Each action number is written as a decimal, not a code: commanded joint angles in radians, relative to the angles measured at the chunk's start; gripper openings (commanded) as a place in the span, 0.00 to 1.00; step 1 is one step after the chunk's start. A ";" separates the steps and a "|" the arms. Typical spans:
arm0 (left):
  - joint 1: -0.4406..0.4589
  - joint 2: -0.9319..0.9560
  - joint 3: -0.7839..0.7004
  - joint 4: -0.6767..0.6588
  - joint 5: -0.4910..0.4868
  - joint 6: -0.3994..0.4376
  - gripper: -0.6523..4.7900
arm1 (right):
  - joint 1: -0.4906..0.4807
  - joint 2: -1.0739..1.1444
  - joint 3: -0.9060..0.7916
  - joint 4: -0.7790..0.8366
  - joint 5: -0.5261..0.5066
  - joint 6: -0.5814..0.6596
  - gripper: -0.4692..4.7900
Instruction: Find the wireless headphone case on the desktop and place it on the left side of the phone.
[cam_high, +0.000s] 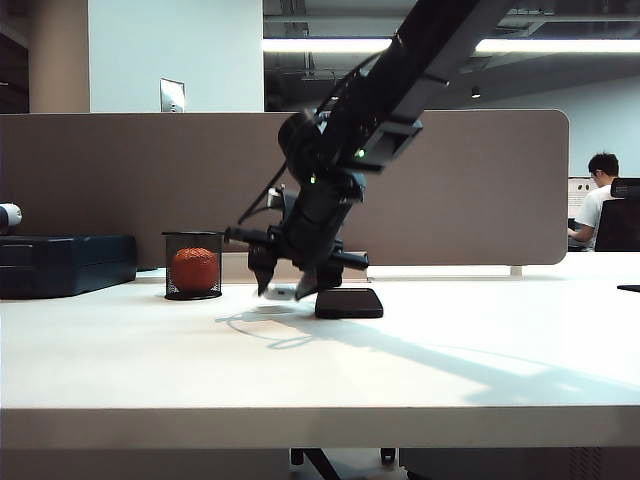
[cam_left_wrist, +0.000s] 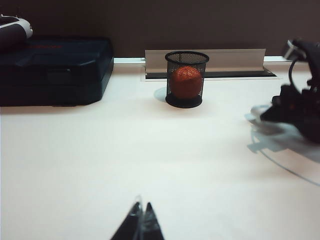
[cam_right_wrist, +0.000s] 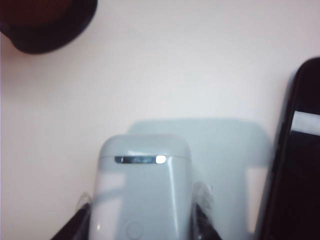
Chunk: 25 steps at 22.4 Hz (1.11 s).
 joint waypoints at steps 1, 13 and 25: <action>0.002 0.001 0.003 0.007 0.000 0.000 0.11 | 0.002 0.008 0.005 0.009 -0.010 0.004 0.47; 0.002 0.001 0.003 0.007 0.000 0.000 0.11 | 0.001 0.011 0.005 -0.022 -0.025 0.003 0.55; 0.002 0.001 0.002 0.007 0.000 0.000 0.11 | 0.001 -0.024 0.007 -0.028 -0.027 -0.002 0.73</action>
